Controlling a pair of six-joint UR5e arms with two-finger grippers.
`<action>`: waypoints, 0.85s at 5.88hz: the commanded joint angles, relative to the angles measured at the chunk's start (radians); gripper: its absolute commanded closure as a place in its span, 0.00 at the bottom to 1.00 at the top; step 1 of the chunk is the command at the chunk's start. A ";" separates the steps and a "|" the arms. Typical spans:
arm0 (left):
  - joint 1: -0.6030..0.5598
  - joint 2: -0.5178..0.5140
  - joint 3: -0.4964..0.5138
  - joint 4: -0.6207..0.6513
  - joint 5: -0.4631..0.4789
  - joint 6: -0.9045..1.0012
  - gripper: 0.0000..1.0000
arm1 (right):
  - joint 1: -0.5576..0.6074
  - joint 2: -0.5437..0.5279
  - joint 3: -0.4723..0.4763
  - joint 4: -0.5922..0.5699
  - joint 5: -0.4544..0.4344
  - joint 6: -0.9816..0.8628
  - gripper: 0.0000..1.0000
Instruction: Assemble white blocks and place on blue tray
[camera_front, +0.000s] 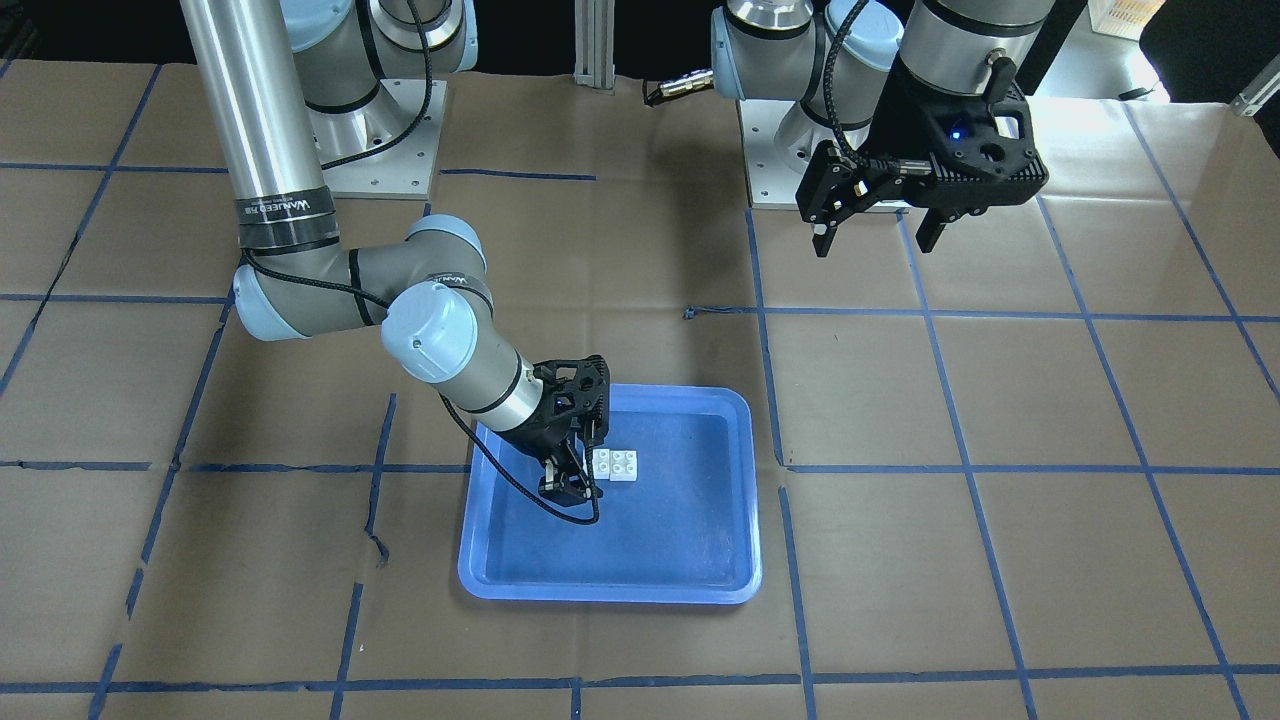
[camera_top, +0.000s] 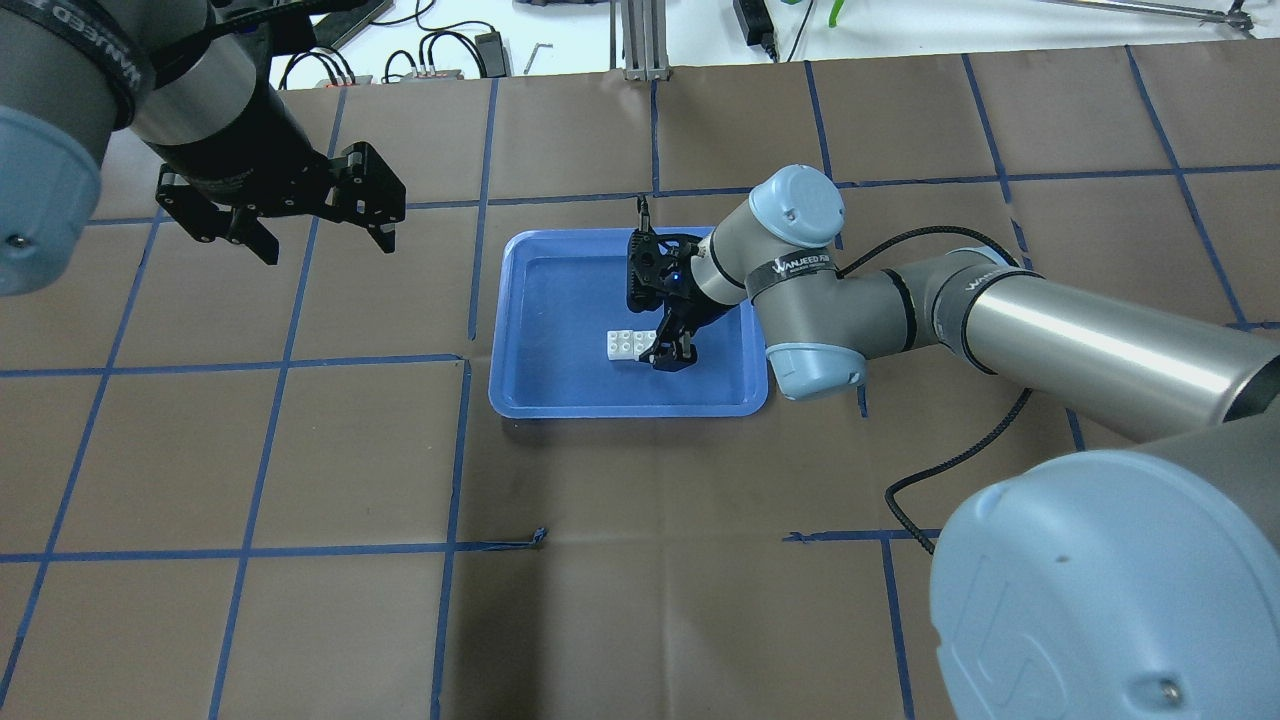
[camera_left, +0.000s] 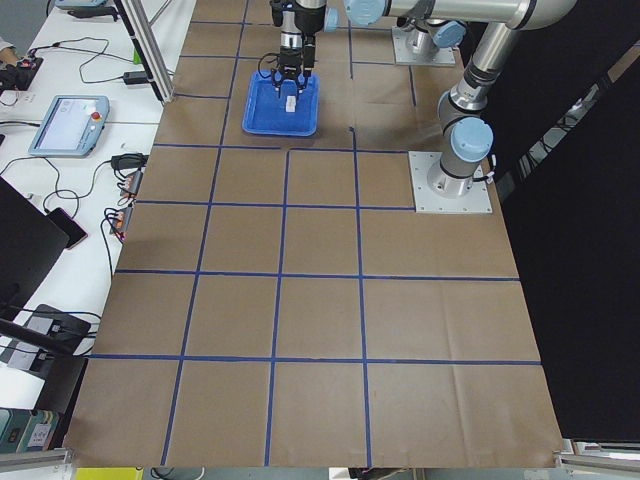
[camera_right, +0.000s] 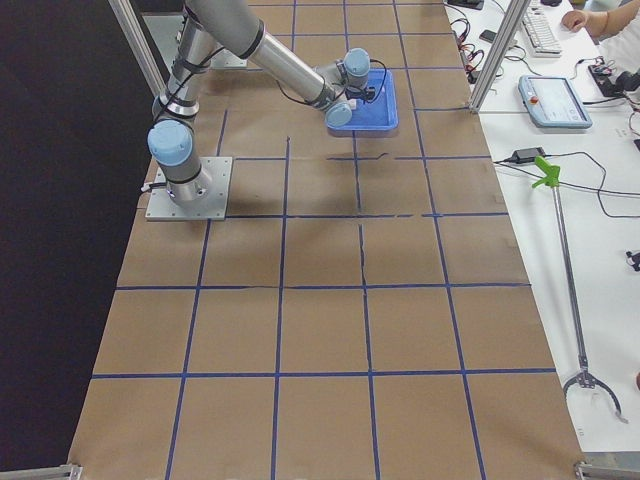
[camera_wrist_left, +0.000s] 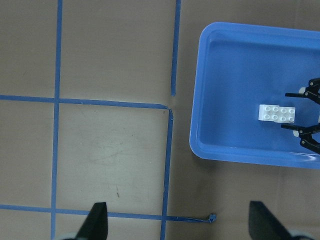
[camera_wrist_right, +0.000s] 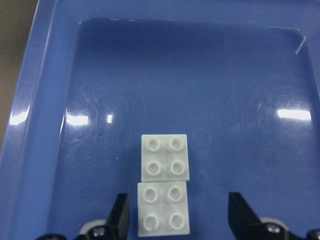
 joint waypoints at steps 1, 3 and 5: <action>0.000 0.000 0.000 0.000 0.000 0.000 0.01 | -0.007 -0.070 -0.028 0.014 -0.021 0.151 0.00; 0.000 0.000 0.000 0.000 0.000 0.000 0.01 | -0.036 -0.167 -0.059 0.204 -0.119 0.303 0.00; 0.000 0.000 0.000 0.000 0.000 0.000 0.01 | -0.116 -0.242 -0.238 0.560 -0.233 0.406 0.00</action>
